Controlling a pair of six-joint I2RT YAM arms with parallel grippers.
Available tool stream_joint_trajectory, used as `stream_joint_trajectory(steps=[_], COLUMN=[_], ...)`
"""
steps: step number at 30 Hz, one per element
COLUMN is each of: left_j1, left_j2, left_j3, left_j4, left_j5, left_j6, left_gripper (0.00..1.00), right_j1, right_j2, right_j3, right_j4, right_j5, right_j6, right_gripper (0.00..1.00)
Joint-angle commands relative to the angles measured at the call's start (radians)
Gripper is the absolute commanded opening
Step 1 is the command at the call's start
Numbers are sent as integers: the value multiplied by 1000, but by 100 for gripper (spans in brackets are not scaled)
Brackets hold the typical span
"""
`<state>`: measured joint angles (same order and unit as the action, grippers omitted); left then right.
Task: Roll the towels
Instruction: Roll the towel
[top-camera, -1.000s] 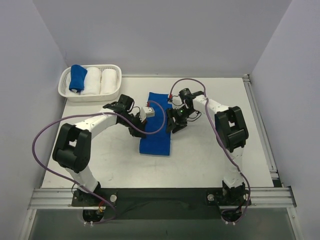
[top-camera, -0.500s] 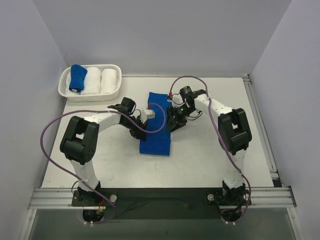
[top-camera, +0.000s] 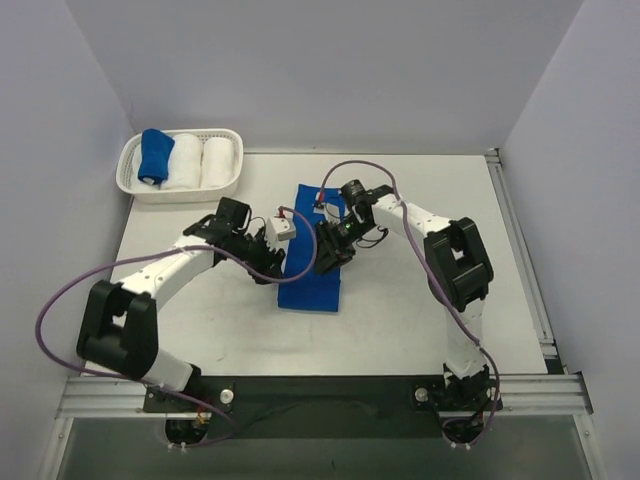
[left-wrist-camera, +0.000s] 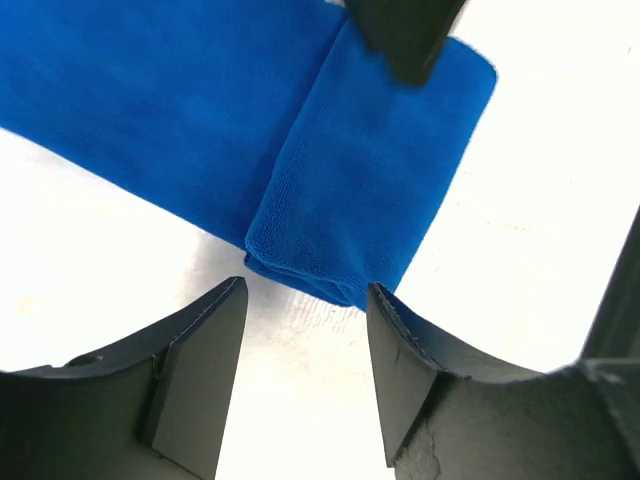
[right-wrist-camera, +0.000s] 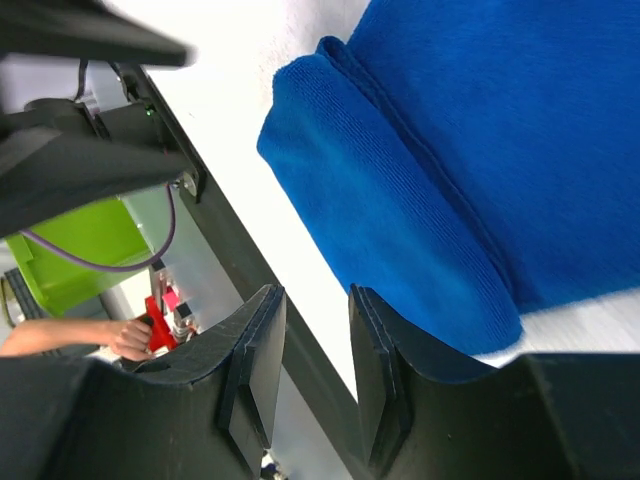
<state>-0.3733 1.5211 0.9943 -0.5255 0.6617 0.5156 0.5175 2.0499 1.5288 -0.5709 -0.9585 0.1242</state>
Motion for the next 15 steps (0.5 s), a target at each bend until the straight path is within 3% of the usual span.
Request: stream_joint_trajectory(steps=[1, 8, 15], left_j1=[-35, -327, -482], left_j2=[-103, -194, -147], left_j3=[-43, -206, -307], left_j4=[41, 111, 314], left_j5=[-57, -292, -497], left_j6=[139, 319, 403], left_gripper=[62, 63, 66], right_j1=[58, 92, 93], right_j2=[33, 150, 211], right_j3=[28, 73, 77], right_j4=[5, 5, 5], right_j5=[-51, 9, 32], right_j6=[35, 29, 14], right_gripper=[32, 33, 32])
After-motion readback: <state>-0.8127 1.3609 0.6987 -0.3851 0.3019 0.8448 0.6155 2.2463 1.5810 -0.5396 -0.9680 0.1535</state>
